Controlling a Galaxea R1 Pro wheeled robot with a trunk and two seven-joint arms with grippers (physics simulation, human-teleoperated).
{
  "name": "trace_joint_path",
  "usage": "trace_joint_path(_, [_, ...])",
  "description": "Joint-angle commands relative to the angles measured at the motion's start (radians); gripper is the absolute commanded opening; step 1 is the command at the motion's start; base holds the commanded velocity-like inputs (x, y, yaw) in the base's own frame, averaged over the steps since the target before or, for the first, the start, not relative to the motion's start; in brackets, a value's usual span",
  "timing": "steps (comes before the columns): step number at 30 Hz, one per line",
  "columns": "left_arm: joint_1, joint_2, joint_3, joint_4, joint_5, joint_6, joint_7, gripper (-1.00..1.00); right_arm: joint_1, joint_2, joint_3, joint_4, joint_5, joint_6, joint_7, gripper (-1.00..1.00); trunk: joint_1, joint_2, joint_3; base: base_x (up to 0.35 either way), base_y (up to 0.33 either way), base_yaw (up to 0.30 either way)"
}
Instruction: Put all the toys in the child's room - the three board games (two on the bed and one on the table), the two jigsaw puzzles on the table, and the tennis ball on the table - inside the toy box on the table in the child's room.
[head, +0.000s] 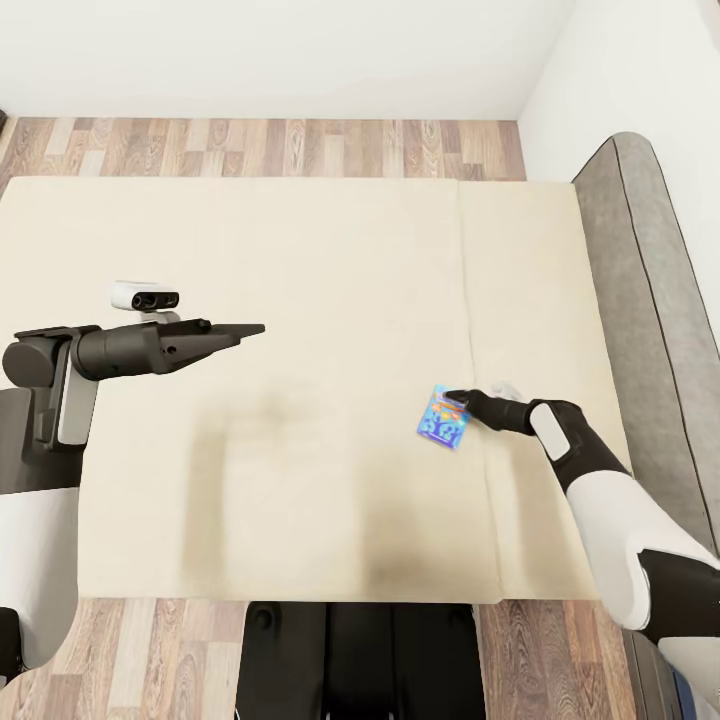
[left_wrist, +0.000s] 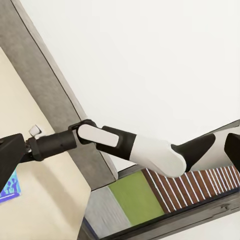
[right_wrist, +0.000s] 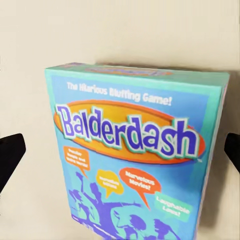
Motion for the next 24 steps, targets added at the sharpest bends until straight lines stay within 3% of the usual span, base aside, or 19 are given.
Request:
trace_joint_path(1, [0.0, 0.0, 0.0, 0.0, 0.0, 0.011, -0.003, 1.0, 0.0, 0.005, -0.004, 0.0, 0.002, 0.006, 0.001, 1.0, 0.001, -0.002, -0.001, 0.0, 0.0, 0.0])
trace_joint_path(11, [0.0, 0.0, -0.002, 0.0, 0.0, 0.009, -0.003, 1.0, -0.001, 0.044, 0.016, 0.001, 0.004, 0.003, -0.002, 1.0, 0.001, -0.002, -0.001, 0.0, 0.0, 0.0])
trace_joint_path(24, [0.0, 0.002, -0.002, -0.004, 0.0, 0.01, -0.003, 1.0, -0.018, 0.07, 0.037, -0.001, 0.001, 0.005, -0.022, 1.0, 0.001, -0.002, -0.001, 0.0, 0.0, 0.0])
